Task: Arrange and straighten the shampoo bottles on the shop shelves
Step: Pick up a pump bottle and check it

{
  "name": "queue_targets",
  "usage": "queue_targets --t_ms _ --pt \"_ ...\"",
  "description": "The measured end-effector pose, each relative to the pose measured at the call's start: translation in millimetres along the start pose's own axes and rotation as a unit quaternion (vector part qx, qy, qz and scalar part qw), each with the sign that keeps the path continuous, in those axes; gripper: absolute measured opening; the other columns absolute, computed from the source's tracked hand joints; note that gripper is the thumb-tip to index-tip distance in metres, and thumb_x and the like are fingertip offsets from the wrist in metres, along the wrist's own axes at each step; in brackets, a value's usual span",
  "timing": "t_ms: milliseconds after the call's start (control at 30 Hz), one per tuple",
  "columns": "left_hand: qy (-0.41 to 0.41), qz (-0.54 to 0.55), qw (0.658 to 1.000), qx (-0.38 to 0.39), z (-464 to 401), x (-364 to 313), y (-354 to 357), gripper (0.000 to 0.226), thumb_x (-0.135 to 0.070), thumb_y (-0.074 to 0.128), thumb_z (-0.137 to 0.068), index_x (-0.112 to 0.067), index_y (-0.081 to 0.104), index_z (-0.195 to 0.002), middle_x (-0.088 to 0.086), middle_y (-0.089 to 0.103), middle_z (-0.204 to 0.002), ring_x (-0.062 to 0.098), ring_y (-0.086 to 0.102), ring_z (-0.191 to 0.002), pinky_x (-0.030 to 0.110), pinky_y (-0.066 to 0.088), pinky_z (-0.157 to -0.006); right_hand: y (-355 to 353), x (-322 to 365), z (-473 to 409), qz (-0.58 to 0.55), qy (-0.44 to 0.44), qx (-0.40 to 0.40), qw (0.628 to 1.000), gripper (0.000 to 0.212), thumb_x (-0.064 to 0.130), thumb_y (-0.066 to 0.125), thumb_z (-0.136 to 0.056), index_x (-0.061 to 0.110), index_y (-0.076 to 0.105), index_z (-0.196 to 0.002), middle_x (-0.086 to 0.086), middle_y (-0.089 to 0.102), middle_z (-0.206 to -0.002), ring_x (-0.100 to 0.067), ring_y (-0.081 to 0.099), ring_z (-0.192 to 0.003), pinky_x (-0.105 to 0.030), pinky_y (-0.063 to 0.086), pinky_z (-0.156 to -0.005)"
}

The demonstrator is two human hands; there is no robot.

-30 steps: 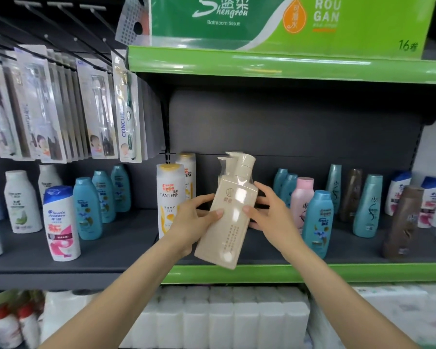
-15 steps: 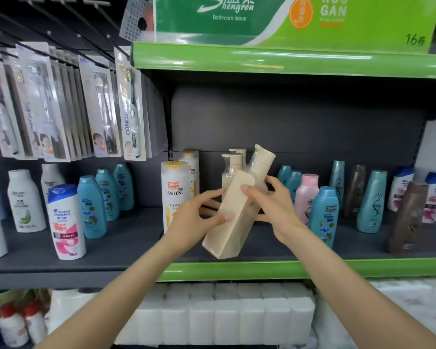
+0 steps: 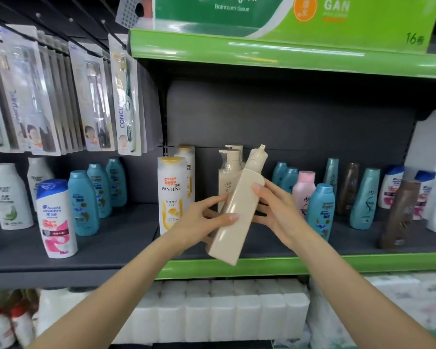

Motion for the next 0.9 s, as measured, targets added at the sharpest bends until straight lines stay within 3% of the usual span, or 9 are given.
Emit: queue_targets --t_ms 100,200,400,500,633,733,900 --pt "0.031 -0.144 0.985 -0.094 -2.5 -0.5 -11.5 0.075 -0.049 0.073 -0.071 -0.036 0.04 -0.137 -0.01 0.06 -0.1 0.008 0.06 -0.092 0.029 0.051 -0.08 -7.0 3.6 3.3 0.073 -0.014 -0.055 0.996 0.028 0.017 0.058 -0.092 0.014 0.06 -0.119 -0.006 0.071 -0.102 -0.02 0.07 -0.091 -0.036 0.059 -0.069" --pt "0.048 -0.295 0.943 -0.146 -1.7 -6.8 -10.6 0.083 -0.064 0.067 -0.068 -0.042 0.033 -0.14 -0.006 0.058 -0.116 0.013 0.056 -0.1 0.034 0.05 -0.08 -8.1 -1.7 5.0 0.102 -0.007 -0.09 0.991 0.03 0.019 0.066 -0.086 0.016 0.06 -0.115 -0.006 0.07 -0.102 -0.017 0.069 -0.09 -0.033 0.06 -0.065" --pt "0.051 -0.368 0.916 -0.149 5.4 -17.6 1.5 0.09 -0.068 0.061 -0.069 -0.043 0.017 -0.143 -0.002 0.049 -0.117 0.013 0.052 -0.092 0.026 0.041 -0.066 -13.8 3.9 8.1 0.096 -0.022 -0.119 0.988 0.034 0.013 0.068 -0.084 0.016 0.057 -0.116 -0.004 0.069 -0.101 -0.013 0.068 -0.09 -0.036 0.06 -0.065" --pt "0.087 -0.373 0.916 -0.116 7.3 -26.6 7.7 0.096 -0.069 0.062 -0.068 -0.046 0.009 -0.144 -0.008 0.041 -0.116 0.007 0.045 -0.088 0.025 0.043 -0.065 -21.0 10.3 15.4 0.101 -0.039 -0.114 0.988 0.035 0.01 0.066 -0.085 0.017 0.056 -0.118 -0.002 0.069 -0.104 -0.012 0.067 -0.094 -0.037 0.06 -0.069" --pt "0.143 -0.325 0.931 -0.079 7.8 -45.6 22.0 0.086 -0.064 0.063 -0.071 -0.054 0.014 -0.141 -0.012 0.041 -0.114 0.006 0.051 -0.091 0.036 0.051 -0.081 -38.7 18.9 28.4 0.092 -0.044 -0.095 0.99 0.035 0.003 0.063 -0.086 0.017 0.058 -0.118 -0.003 0.072 -0.101 -0.017 0.069 -0.094 -0.039 0.059 -0.071" --pt "0.174 -0.302 0.936 -0.056 4.9 -57.5 45.9 0.08 -0.062 0.063 -0.074 -0.057 0.015 -0.139 -0.012 0.044 -0.119 0.008 0.053 -0.094 0.037 0.051 -0.083 -56.5 25.5 41.9 0.096 -0.046 -0.088 0.99 0.037 0.0 0.062 -0.086 0.021 0.06 -0.117 0.002 0.073 -0.093 -0.016 0.07 -0.088 -0.036 0.058 -0.069" --pt "0.219 -0.176 0.958 -0.059 3.8 -77.9 93.3 0.054 -0.03 0.066 -0.084 -0.046 0.042 -0.13 -0.014 0.055 -0.116 -0.001 0.058 -0.094 0.022 0.053 -0.08 -111.2 39.8 78.1 0.109 -0.034 -0.118 0.986 0.035 0.001 0.062 -0.085 0.027 0.061 -0.108 0.003 0.073 -0.09 -0.011 0.07 -0.083 -0.03 0.058 -0.064"
Point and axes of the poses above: each hand's wrist, its own z-axis away from the middle knuckle, its own y-axis out of the palm, x = y × z, the point moved 9 cm from there along -z, towards the middle knuckle
